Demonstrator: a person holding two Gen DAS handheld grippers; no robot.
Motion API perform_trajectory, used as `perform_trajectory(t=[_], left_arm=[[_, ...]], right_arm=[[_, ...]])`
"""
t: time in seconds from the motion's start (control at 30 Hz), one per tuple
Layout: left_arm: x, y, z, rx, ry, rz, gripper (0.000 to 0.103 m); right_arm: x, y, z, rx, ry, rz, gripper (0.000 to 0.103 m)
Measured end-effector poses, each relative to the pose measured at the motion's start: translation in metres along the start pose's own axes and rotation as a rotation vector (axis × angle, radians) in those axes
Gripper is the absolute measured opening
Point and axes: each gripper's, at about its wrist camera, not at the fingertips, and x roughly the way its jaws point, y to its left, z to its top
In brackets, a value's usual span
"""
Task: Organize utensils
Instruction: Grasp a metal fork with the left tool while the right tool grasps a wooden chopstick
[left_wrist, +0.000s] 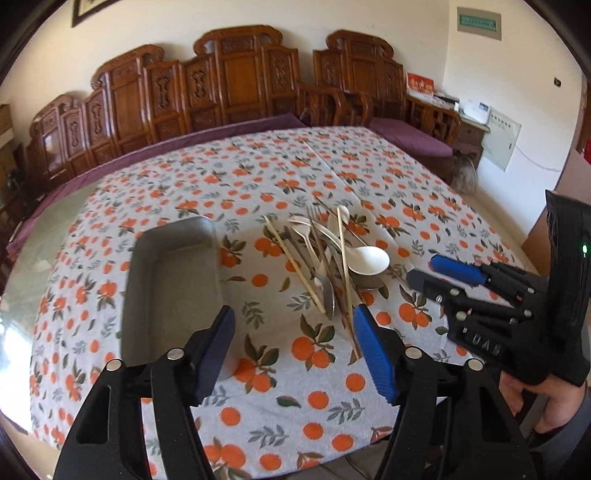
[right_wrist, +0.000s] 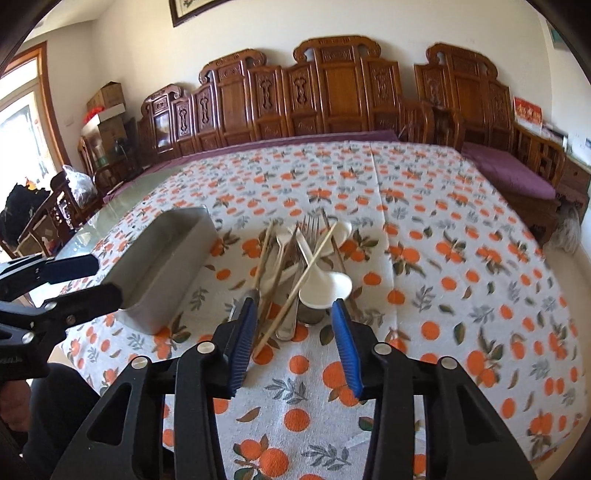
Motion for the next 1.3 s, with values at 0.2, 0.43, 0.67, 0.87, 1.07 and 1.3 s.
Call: perform_trajectory(t=[0.2, 0.43, 0.67, 0.87, 1.07, 1.3], left_arm=[[0.038, -0.008, 0.012, -0.004, 0.050, -0.026, 0.056], [0.084, -0.020, 0.019, -0.039, 0.131, -0.105, 0.032], [0.111, -0.016, 0.019, -0.061, 0.192, -0.141, 0.014], [0.114, -0.008, 0.015, -0.086, 0.207, -0.166, 0.001], [0.091, -0.003, 0.009, -0.084, 0.167, -0.174, 0.000], [0.055, 0.005, -0.003, -0.090, 0.113, -0.177, 0.000]], right_arm=[[0.011, -0.003, -0.010, 0.011, 0.021, 0.021, 0.041], [0.015, -0.007, -0.016, 0.025, 0.035, 0.026, 0.041], [0.020, -0.011, -0.022, 0.027, 0.054, 0.026, 0.041], [0.024, -0.007, -0.026, 0.019, 0.069, 0.037, 0.041], [0.032, 0.007, -0.031, -0.009, 0.094, 0.086, 0.035], [0.047, 0.026, -0.038, -0.023, 0.143, 0.148, 0.026]])
